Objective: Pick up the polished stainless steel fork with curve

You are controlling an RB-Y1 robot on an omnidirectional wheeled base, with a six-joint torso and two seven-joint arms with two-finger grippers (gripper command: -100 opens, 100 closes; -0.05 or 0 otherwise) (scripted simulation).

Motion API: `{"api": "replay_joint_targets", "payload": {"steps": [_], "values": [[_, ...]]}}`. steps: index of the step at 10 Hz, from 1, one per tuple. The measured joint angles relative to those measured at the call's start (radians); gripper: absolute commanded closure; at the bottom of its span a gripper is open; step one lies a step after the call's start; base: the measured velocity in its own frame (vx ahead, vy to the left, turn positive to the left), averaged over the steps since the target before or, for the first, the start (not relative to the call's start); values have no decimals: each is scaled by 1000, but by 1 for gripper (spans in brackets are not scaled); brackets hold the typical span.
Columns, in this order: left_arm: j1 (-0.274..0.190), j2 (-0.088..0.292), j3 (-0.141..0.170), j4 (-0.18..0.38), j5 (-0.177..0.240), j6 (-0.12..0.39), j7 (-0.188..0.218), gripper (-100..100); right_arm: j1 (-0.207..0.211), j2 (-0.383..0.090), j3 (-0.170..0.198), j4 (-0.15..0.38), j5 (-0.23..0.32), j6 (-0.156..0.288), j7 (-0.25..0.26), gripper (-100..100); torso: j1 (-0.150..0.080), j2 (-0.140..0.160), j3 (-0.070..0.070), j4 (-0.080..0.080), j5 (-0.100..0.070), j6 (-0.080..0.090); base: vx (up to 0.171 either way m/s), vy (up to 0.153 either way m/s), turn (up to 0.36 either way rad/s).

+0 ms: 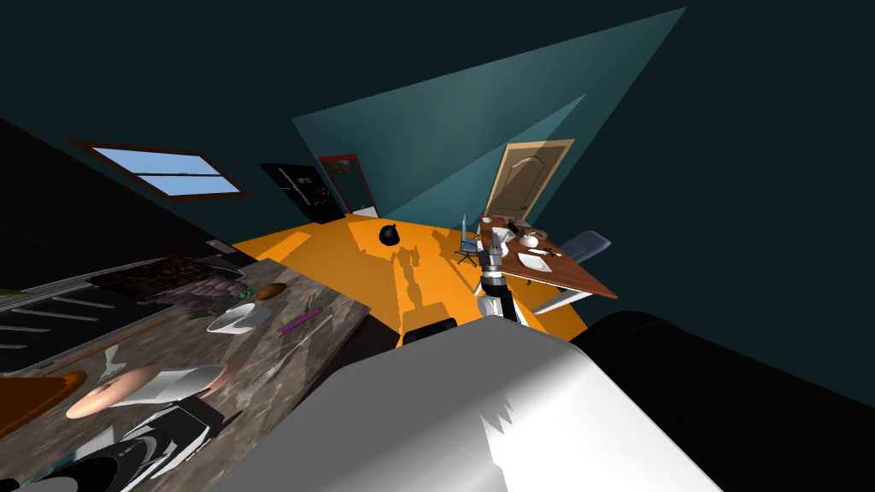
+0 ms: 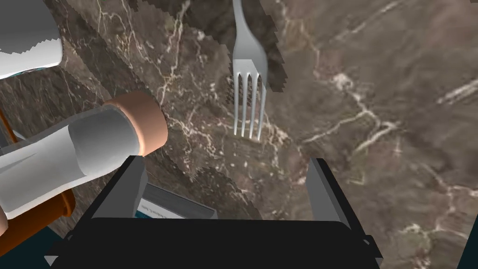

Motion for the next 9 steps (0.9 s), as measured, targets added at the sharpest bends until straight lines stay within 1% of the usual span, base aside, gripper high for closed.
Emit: {"api": "replay_joint_targets", "payload": {"steps": [2,3,4,7,9], "values": [[8,5,6,5,10,58,7,-100,0,0,0,0,0,0,0,0,0,-2,-1,0,0,0,77,24,-114],[11,8,10,11,15,85,8,-100,0,0,0,0,0,0,0,0,1,-1,-1,0,0,-1,28,20,13],[11,9,10,12,16,106,8,-100,0,0,0,0,0,0,0,0,0,1,0,0,0,-1,53,25,-161],[27,17,20,22,35,187,16,-100,0,0,0,0,0,0,0,0,1,0,0,0,0,0,55,30,-93],[29,31,25,42,47,243,18,-100,0,0,0,0,0,0,0,0,2,-1,0,0,0,0,56,41,-102]]}}
